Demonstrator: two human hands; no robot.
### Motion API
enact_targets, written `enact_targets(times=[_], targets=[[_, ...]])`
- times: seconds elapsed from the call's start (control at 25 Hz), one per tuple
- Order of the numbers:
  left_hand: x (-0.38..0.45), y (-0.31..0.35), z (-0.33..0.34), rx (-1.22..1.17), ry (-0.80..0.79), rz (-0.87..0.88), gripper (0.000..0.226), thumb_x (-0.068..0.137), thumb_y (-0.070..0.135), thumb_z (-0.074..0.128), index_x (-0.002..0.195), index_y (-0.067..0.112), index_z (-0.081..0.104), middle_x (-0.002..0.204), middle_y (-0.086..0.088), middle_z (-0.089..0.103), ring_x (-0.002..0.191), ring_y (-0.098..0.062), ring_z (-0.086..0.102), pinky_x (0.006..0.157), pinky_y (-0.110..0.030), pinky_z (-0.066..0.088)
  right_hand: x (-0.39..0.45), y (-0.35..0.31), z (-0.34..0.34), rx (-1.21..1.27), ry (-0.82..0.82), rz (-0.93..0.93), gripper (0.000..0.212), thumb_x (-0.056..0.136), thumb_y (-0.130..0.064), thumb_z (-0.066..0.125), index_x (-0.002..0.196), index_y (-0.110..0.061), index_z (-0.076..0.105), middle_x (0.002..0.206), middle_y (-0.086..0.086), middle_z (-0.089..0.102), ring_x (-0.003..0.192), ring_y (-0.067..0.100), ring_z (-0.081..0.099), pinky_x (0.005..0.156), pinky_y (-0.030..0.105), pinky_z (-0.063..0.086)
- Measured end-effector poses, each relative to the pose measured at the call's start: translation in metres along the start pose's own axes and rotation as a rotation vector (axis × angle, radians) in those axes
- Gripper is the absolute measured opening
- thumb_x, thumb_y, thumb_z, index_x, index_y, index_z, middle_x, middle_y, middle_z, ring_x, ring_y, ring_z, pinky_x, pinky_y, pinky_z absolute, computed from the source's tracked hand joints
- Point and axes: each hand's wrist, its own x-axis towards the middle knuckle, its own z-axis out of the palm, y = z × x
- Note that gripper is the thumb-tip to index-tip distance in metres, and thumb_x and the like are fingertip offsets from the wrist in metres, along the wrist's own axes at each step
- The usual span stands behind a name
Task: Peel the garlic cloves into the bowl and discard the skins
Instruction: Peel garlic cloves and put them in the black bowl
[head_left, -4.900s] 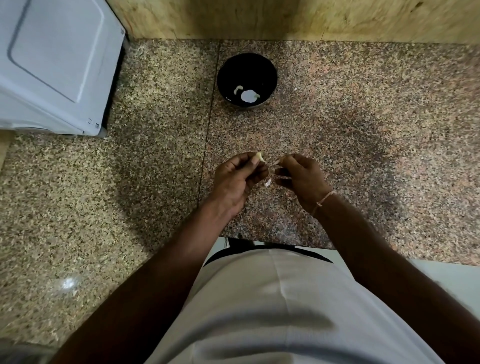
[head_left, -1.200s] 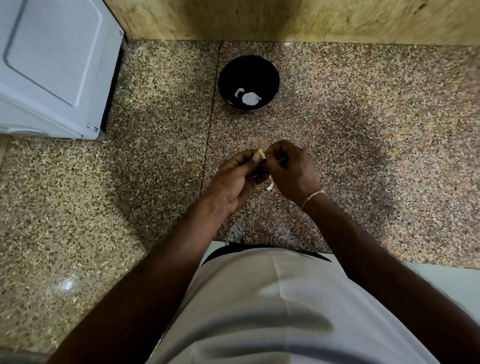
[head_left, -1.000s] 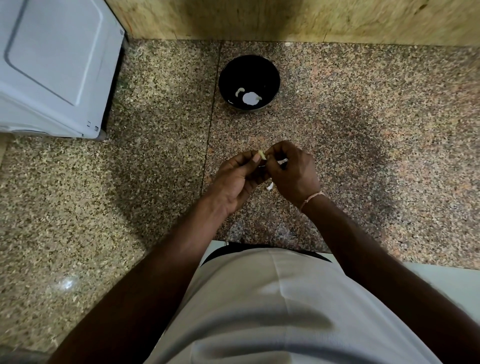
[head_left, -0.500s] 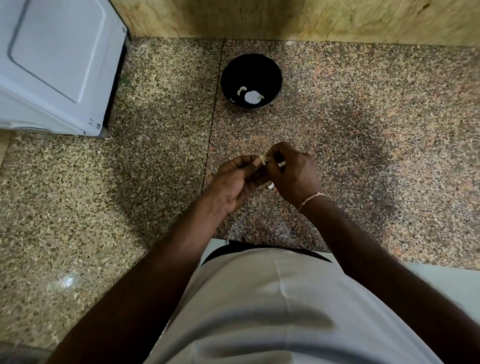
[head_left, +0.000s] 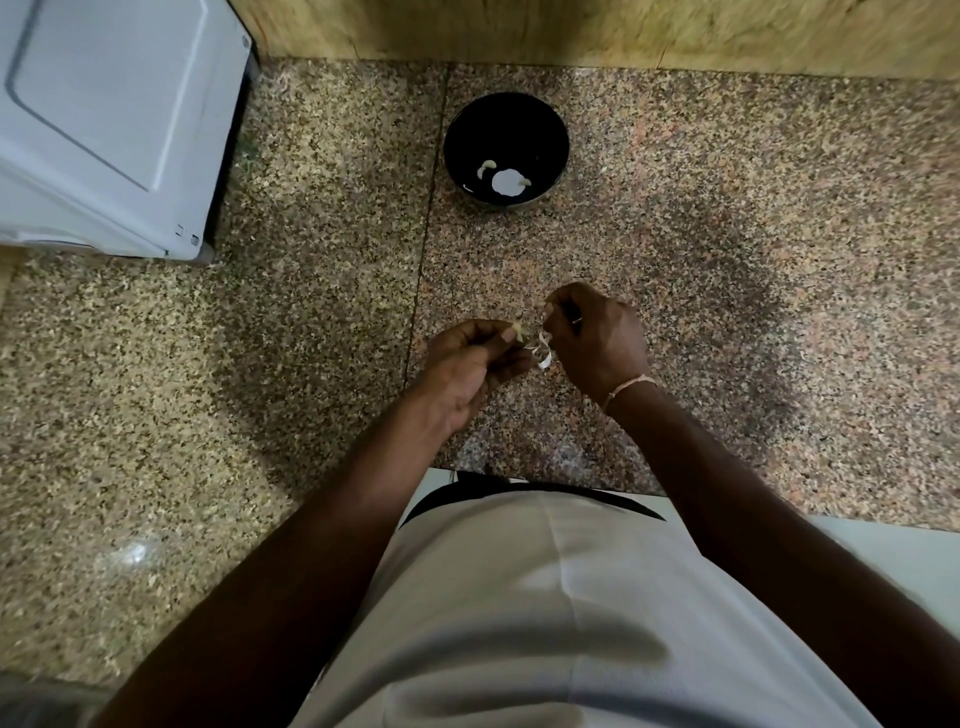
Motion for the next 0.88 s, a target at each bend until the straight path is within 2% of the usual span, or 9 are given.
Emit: enact_targets(times=[0.12,0.2,0.28,0.4,0.56,0.64,0.72,0.76,0.88], targets=[[-0.001,-0.001,-0.005,-0.010,0.015,0.004,0.007,0.095,0.000,0.070,0.102,0.002,0.073,0.096,-0.019,0.079,0.083,-0.026,0.078,0.070,-0.033,0.065,-0.004,0.006,0.008,-0.067,-0.066,0.004,0.020,0.104,-0.032,0.056,0.099,-0.019,0.070,0.079,-0.001,0.071,0.066,0.019,0.067,0.056,0.028,0.050],[-0.002,-0.003,-0.006,-0.011,0.017,0.011,0.008,0.096,0.000,0.069,0.103,0.003,0.073,0.096,-0.018,0.079,0.081,-0.024,0.078,0.069,-0.032,0.065,-0.007,0.007,0.011,-0.087,-0.078,-0.026,0.011,0.099,-0.028,0.063,0.095,-0.022,0.072,0.080,-0.005,0.071,0.067,0.013,0.065,0.057,0.023,0.048],[-0.003,-0.004,-0.007,-0.008,0.023,0.016,0.007,0.097,0.000,0.068,0.102,0.003,0.073,0.094,-0.017,0.078,0.078,-0.022,0.077,0.069,-0.031,0.065,-0.009,0.007,0.011,-0.081,-0.087,-0.041,0.003,0.091,-0.023,0.070,0.091,-0.023,0.073,0.082,-0.009,0.072,0.070,0.009,0.066,0.061,0.025,0.056],[-0.003,-0.005,-0.008,-0.002,0.038,0.017,0.004,0.097,0.001,0.068,0.100,0.003,0.071,0.092,-0.016,0.077,0.074,-0.020,0.076,0.066,-0.030,0.064,-0.010,0.008,0.013,-0.076,-0.071,-0.041,0.005,0.087,-0.020,0.074,0.089,-0.024,0.076,0.083,-0.007,0.075,0.071,0.010,0.068,0.065,0.029,0.060],[-0.002,-0.008,-0.011,-0.004,0.050,0.025,0.005,0.097,0.001,0.069,0.096,0.005,0.072,0.086,-0.015,0.077,0.070,-0.020,0.076,0.063,-0.029,0.064,-0.013,0.011,0.015,-0.065,-0.062,-0.039,0.016,0.094,-0.019,0.071,0.107,-0.024,0.080,0.103,-0.004,0.079,0.084,0.012,0.074,0.074,0.026,0.059],[-0.002,-0.009,-0.013,-0.002,0.051,0.031,0.006,0.096,0.002,0.069,0.096,0.006,0.073,0.085,-0.013,0.078,0.071,-0.020,0.076,0.066,-0.030,0.065,-0.016,0.011,0.013,-0.046,-0.050,-0.047,0.016,0.093,-0.017,0.071,0.104,-0.024,0.080,0.097,-0.005,0.080,0.080,0.010,0.074,0.072,0.025,0.060],[-0.001,-0.009,-0.014,-0.001,0.046,0.036,0.005,0.096,0.002,0.070,0.096,0.006,0.073,0.087,-0.013,0.079,0.073,-0.021,0.076,0.068,-0.031,0.065,-0.019,0.011,0.010,-0.023,-0.042,-0.047,0.005,0.088,-0.021,0.077,0.092,-0.024,0.077,0.081,-0.010,0.076,0.070,0.002,0.069,0.066,0.026,0.061],[-0.001,-0.010,-0.014,0.001,0.045,0.038,0.004,0.095,0.002,0.071,0.096,0.006,0.073,0.088,-0.014,0.079,0.074,-0.021,0.076,0.068,-0.032,0.065,-0.020,0.009,0.008,-0.008,-0.035,-0.039,0.007,0.086,-0.024,0.081,0.087,-0.023,0.074,0.075,-0.012,0.072,0.067,0.000,0.066,0.062,0.026,0.059],[-0.002,-0.011,-0.012,0.017,0.031,0.045,0.004,0.094,0.003,0.073,0.094,0.007,0.075,0.090,-0.015,0.079,0.075,-0.022,0.077,0.068,-0.032,0.064,-0.021,0.003,0.004,0.044,-0.011,-0.068,0.016,0.088,-0.036,0.081,0.085,-0.022,0.074,0.072,-0.012,0.070,0.063,0.002,0.064,0.056,0.013,0.049]])
